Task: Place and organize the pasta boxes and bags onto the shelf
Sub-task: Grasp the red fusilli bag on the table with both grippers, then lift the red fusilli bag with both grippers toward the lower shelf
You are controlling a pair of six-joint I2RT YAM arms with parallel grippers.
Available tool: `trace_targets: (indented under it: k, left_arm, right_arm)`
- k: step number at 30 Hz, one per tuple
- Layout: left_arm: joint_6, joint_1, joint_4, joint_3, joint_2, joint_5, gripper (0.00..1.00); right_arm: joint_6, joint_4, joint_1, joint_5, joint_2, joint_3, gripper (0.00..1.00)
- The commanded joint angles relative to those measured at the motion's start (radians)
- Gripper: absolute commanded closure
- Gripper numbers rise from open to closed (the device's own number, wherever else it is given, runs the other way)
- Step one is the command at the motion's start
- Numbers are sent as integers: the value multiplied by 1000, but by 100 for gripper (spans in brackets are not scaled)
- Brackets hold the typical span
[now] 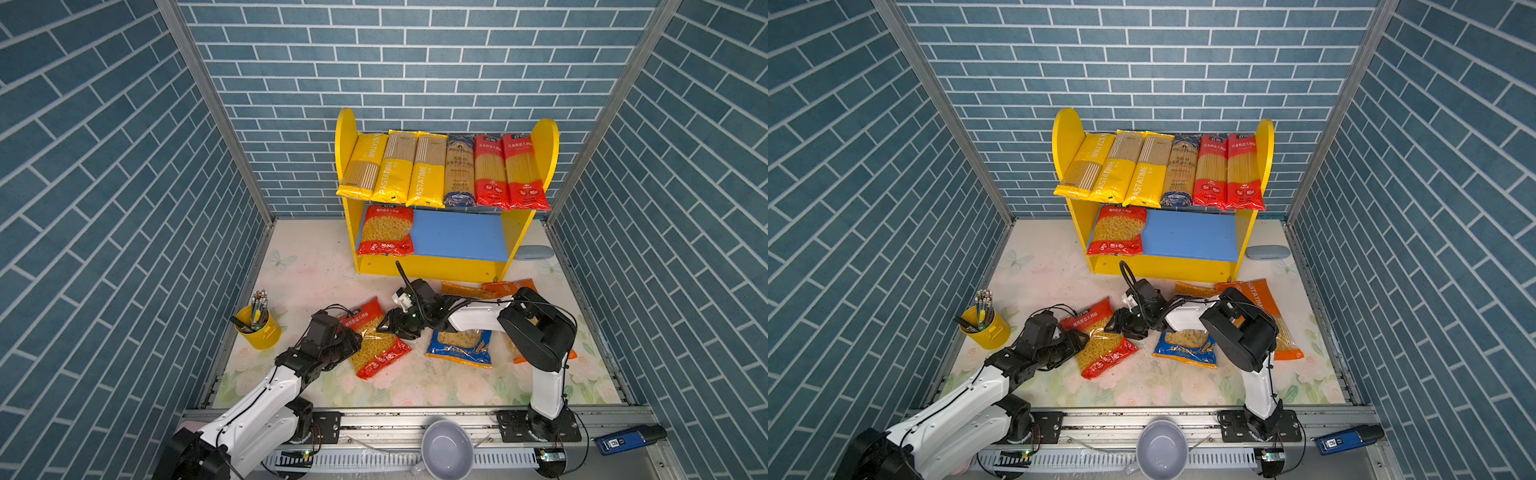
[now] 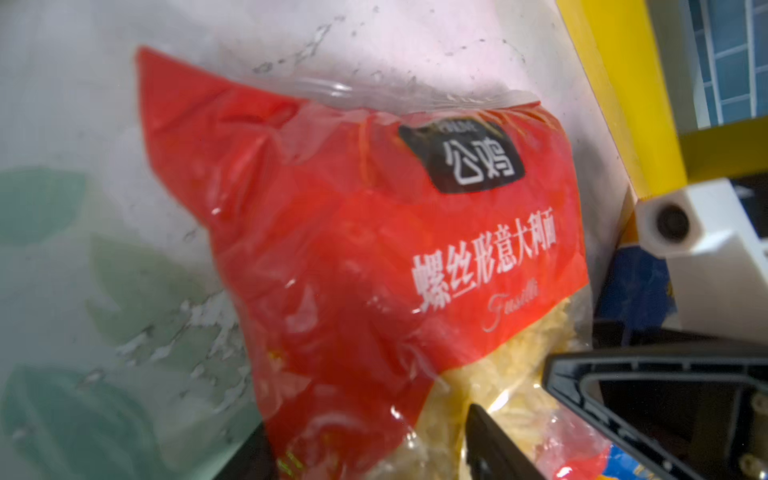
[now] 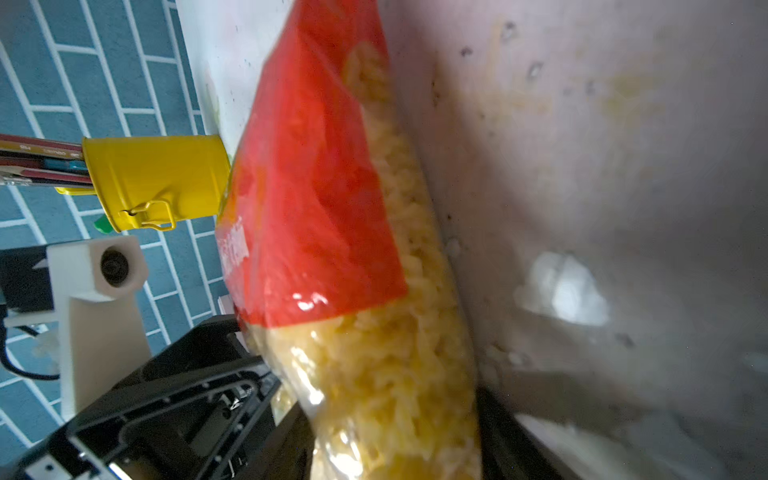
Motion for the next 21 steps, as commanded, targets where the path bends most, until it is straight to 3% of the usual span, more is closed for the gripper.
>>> trace_targets:
  k: [1,5,12,21]
  left_arm:
    - [18,-4,49,-19,8,14,44]
    - [19,-4,68,-31,6,29,49]
    - [24,-5,52,-11,-20,40,49]
    - [40,-3,-55,46,-92,32,44]
  right_arm:
    - [51,62,18,-47,63,33,42]
    - [60,122,22,-63,58,25,46]
    - [79,234,19,-49,-7,-23,68]
    - [81,261,18,-22,-114,-83,81]
